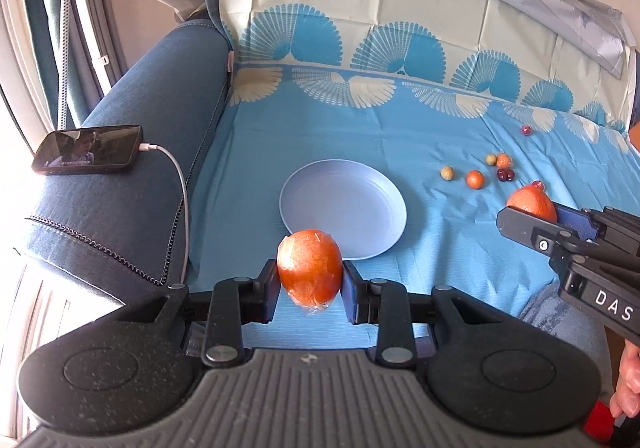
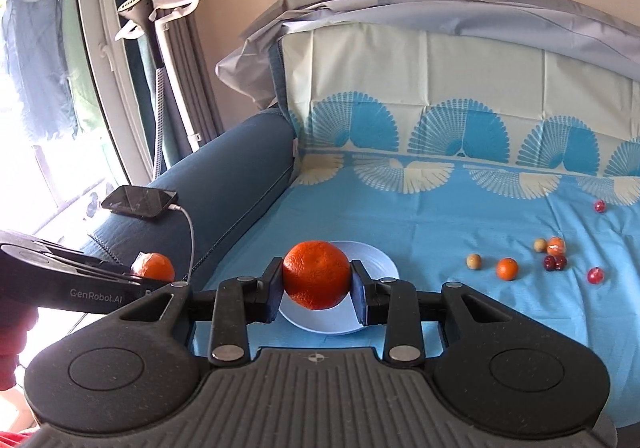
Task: Organize fruits
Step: 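Carry both oranges over the light blue plate and open both tools to drop them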
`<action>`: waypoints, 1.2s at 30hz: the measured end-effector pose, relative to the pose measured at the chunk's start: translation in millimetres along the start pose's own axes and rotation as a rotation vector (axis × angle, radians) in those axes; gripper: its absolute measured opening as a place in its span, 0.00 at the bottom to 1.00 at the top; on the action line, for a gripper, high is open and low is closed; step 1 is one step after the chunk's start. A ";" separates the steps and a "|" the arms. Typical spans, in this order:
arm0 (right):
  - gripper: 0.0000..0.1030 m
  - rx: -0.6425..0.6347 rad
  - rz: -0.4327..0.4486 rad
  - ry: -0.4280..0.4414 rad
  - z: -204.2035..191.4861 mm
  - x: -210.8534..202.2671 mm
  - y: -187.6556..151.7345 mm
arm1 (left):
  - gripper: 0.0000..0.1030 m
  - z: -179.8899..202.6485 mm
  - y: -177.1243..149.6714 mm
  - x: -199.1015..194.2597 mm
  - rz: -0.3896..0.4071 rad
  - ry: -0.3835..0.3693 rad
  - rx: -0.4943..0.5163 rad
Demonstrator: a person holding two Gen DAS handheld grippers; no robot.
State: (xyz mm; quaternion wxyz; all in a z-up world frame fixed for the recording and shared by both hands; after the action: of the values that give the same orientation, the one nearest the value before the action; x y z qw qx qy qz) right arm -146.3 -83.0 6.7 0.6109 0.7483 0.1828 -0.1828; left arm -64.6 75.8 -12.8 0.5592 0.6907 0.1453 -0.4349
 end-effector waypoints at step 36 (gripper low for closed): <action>0.35 -0.002 -0.115 -0.063 13.4 73.1 -14.0 | 0.34 10.0 39.2 81.5 -0.020 -0.041 -0.003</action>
State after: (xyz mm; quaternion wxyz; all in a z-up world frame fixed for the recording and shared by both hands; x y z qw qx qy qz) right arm -90.6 -89.8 -43.9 0.6054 0.7300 0.2064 -0.2408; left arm 5.2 30.5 -49.6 0.5588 0.6793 0.1413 -0.4543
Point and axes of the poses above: each gripper's, at about its wrist camera, not at the fingertips, and x roughly the way its jaws point, z to its right, y to its top, the point moved 8 cm from there along x, roughly the way its jaws point
